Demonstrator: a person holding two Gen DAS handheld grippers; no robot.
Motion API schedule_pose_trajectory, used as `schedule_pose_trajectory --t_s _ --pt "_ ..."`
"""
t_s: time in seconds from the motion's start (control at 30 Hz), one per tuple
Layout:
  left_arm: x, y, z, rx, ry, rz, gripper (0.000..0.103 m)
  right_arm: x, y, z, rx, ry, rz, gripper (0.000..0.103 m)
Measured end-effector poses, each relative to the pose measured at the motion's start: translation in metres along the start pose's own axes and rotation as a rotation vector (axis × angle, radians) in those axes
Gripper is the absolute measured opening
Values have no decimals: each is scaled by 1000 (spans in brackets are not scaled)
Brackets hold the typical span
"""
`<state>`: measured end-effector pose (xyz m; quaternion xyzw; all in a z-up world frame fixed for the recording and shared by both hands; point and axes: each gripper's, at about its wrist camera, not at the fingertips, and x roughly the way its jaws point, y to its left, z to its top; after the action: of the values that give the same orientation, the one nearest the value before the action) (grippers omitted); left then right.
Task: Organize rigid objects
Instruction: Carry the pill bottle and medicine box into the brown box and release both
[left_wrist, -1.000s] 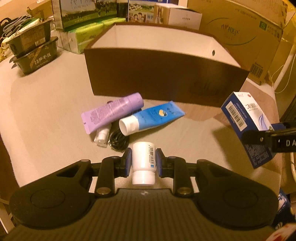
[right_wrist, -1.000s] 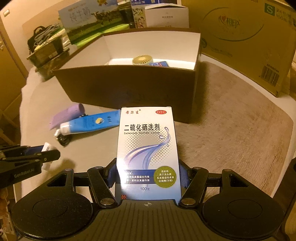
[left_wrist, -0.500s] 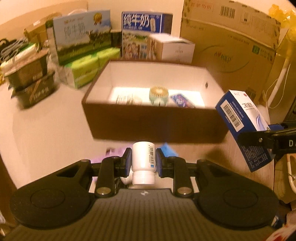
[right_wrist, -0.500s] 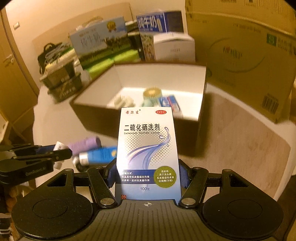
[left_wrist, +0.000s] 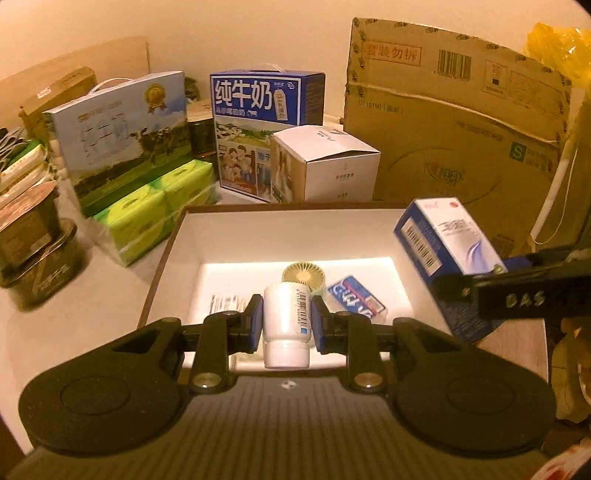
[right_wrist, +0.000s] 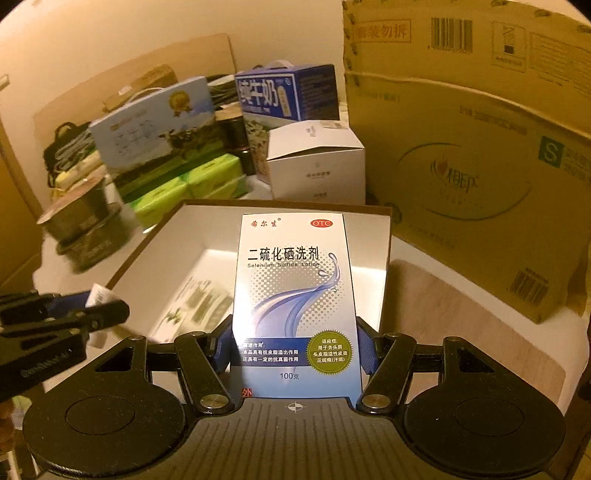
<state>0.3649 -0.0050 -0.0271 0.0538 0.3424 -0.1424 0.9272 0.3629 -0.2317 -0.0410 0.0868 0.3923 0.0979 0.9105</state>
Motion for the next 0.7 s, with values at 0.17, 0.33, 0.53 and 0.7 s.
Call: schedule_pose_trajectory --t_s 0.17,0.33,0.53,0.7 --pt "38 -4 15 11 52 6 24 30 -5 15 15 49 -2 64" --pt "73 -5 19 -1 116 -24 24 58 -4 18 -5 106 -16 64" --pt "106 -5 10 21 196 -17 24 83 -3 7 -42 173 -42 64" --pt "121 -4 -1 51 249 -10 24 93 -2 2 -78 216 -54 64"
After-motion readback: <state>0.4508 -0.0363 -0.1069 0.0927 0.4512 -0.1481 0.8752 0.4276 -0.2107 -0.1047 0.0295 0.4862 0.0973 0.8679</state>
